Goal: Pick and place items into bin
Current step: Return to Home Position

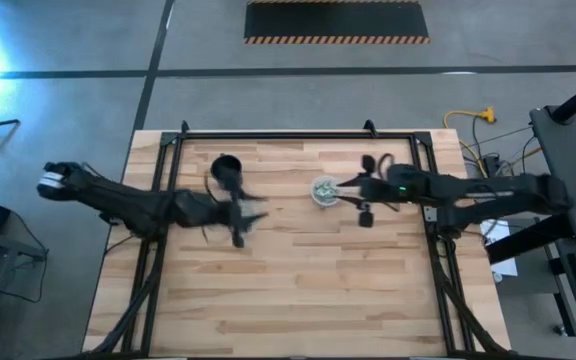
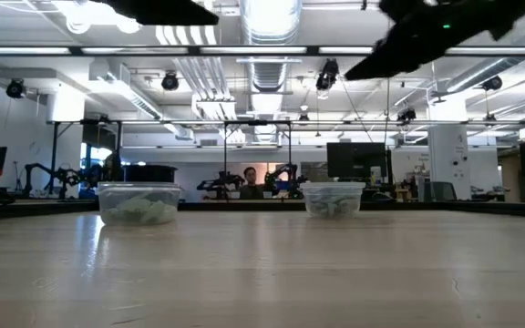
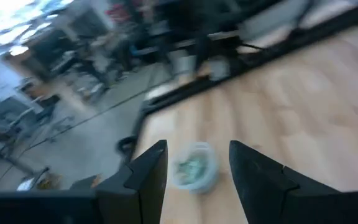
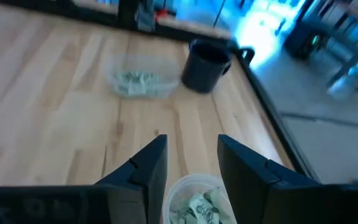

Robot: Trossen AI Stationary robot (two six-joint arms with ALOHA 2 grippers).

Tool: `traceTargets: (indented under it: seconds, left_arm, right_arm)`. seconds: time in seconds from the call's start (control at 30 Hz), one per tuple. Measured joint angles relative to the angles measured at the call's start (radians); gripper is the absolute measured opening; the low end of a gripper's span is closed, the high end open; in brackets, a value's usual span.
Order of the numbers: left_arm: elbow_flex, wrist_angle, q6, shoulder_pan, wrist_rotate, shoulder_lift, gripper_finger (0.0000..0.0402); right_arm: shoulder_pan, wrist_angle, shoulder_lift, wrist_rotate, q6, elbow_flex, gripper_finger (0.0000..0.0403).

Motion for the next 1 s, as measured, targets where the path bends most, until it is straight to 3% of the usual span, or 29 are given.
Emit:
traceTargets:
  seconds: [0.27, 0.4, 0.57, 0.73, 1.0]
  left_arm:
    - [-0.161, 0.003, -0.023, 0.132, 0.158, -0.307, 0.0156]
    - [-0.300, 0.082, -0.072, 0.136, 0.158, -0.481, 0.0156]
    - [-0.471, 0.167, -0.154, 0.137, 0.042, -0.650, 0.0156]
    - [-0.596, 0.167, -0.184, 0.136, 0.101, -0.789, 0.0156]
    - [-0.724, 0.145, -0.189, 0.136, 0.133, -1.002, 0.0156]
  right_arm:
    - [0.000, 0.129, -0.411, -0.001, 0.031, -0.286, 0.0125]
    - [0.000, 0.137, -0.603, -0.003, 0.063, -0.371, 0.0123]
    - [0.000, 0.126, -0.788, -0.025, 0.108, -0.454, 0.0126]
    - [0.000, 0.073, -0.881, -0.132, 0.161, -0.502, 0.0130]
    - [0.000, 0.057, -0.912, -0.134, 0.173, -0.564, 0.0123]
